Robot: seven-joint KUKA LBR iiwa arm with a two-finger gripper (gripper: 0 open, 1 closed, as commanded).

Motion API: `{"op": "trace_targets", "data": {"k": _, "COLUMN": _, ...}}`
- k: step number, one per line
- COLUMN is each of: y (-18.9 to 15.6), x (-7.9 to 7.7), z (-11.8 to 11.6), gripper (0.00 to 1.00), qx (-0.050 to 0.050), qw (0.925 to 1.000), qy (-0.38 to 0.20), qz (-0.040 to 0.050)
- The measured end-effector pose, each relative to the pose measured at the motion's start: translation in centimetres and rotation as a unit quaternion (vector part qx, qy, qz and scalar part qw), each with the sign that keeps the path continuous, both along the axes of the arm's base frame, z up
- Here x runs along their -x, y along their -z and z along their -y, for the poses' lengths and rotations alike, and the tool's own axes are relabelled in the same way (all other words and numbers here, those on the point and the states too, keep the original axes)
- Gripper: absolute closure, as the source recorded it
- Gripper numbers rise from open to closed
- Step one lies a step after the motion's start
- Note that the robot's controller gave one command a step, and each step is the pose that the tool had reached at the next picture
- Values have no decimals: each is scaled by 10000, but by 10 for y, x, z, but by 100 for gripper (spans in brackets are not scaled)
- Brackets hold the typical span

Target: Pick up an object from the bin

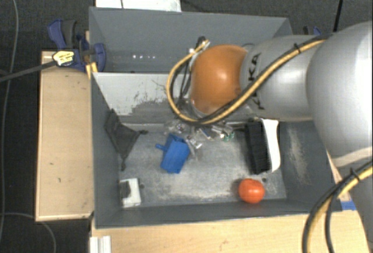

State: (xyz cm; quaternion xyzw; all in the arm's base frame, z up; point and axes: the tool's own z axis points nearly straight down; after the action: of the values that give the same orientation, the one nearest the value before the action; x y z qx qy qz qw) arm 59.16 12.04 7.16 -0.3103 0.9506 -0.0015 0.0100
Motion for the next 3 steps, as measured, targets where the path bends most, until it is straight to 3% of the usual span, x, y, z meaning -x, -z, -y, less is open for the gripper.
{"op": "trace_targets", "data": {"k": 2, "y": -21, "x": 3, "z": 0, "gripper": 100, "qx": 7, "qw": 10000, "qy": 9, "qz": -48}}
{"op": "trace_targets", "data": {"k": 3, "y": -45, "x": 2, "z": 0, "gripper": 100, "qx": -1, "qw": 10000, "qy": 14, "qz": -20}}
